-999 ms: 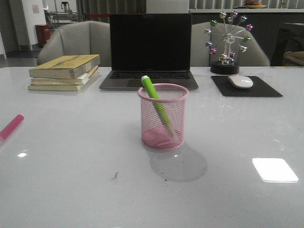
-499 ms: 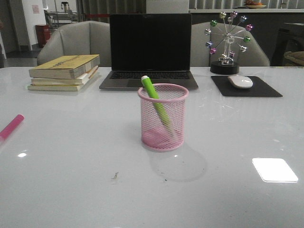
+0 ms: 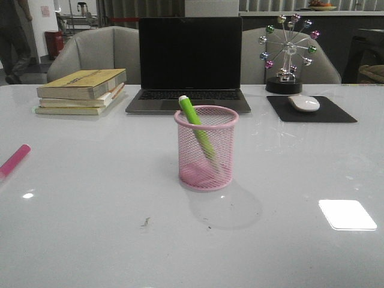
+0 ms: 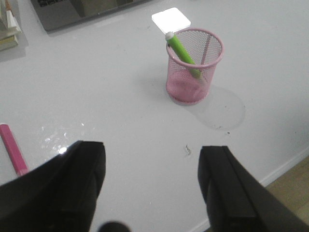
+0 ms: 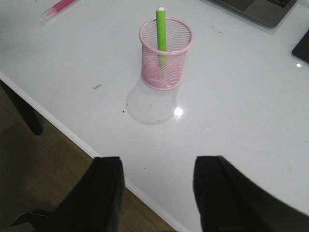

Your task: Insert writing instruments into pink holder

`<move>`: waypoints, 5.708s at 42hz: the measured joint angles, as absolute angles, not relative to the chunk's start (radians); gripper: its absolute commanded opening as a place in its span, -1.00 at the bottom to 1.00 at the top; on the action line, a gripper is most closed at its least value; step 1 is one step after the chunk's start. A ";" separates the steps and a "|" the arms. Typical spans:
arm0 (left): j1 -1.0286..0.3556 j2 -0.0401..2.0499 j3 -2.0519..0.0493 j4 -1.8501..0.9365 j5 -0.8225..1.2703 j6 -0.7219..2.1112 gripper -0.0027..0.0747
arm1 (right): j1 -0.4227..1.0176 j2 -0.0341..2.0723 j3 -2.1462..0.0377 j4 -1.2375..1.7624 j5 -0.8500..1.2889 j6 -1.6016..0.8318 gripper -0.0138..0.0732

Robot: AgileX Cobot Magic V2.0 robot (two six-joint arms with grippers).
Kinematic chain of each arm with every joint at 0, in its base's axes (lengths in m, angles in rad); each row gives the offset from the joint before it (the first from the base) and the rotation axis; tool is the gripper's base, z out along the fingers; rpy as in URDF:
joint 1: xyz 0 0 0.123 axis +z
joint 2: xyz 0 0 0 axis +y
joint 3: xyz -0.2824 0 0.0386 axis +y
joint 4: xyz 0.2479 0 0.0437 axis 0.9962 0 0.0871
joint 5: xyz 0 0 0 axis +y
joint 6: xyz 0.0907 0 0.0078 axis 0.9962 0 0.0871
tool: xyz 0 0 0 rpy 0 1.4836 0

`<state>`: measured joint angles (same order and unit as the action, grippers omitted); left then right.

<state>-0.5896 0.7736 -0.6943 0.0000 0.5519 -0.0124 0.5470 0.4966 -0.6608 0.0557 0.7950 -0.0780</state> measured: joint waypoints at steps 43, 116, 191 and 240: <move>-0.082 1.570 -1.122 0.022 0.769 -0.011 0.30 | 0.547 0.497 -0.661 0.056 0.795 -0.078 0.34; -0.069 2.031 -1.501 -0.045 0.776 0.000 -0.70 | 0.547 0.497 -0.661 0.056 0.795 -0.078 0.34; -0.802 1.958 -0.912 -0.138 -1.040 0.057 0.00 | 0.547 0.497 -0.661 0.056 0.797 -0.078 0.34; -0.790 1.327 -1.237 0.035 0.767 0.076 0.00 | 0.547 0.497 -0.661 0.056 0.797 -0.078 0.34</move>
